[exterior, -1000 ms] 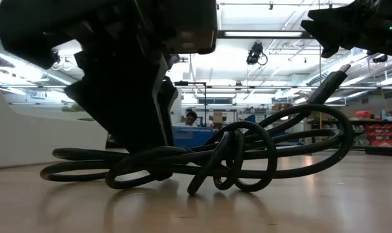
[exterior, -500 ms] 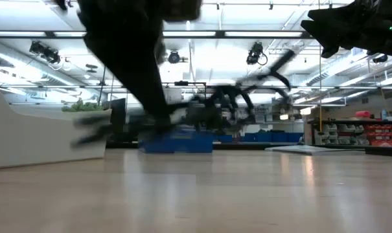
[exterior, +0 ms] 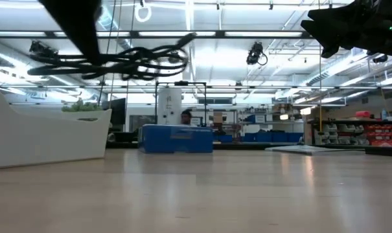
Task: Pick and place USB-C Cables
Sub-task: Put the black charger cable into the white bin
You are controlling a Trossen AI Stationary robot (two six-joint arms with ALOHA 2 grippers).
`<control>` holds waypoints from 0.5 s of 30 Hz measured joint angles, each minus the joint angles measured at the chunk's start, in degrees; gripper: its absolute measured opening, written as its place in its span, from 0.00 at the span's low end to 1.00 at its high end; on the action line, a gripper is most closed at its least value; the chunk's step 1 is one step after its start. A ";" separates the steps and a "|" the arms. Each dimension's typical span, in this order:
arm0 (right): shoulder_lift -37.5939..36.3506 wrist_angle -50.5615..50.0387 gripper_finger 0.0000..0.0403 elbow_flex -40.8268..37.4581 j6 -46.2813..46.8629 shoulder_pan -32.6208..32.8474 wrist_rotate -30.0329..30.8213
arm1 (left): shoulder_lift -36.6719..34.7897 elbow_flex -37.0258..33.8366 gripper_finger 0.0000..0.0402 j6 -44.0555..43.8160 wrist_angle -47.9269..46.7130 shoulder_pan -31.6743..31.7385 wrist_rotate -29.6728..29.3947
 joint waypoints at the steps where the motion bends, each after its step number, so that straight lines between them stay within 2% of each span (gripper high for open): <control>1: 0.00 0.02 0.42 0.00 0.00 0.00 0.02 | -0.25 0.00 0.04 -1.44 -2.27 -0.28 -0.78; 8: 0.00 0.01 0.42 -0.01 -0.01 -0.02 0.00 | -0.54 -2.82 0.04 -11.44 -14.23 -1.74 -2.84; 15: 0.01 0.00 0.42 -0.02 -0.01 -0.02 0.00 | -0.95 -8.54 0.04 -13.65 -13.80 -1.76 1.51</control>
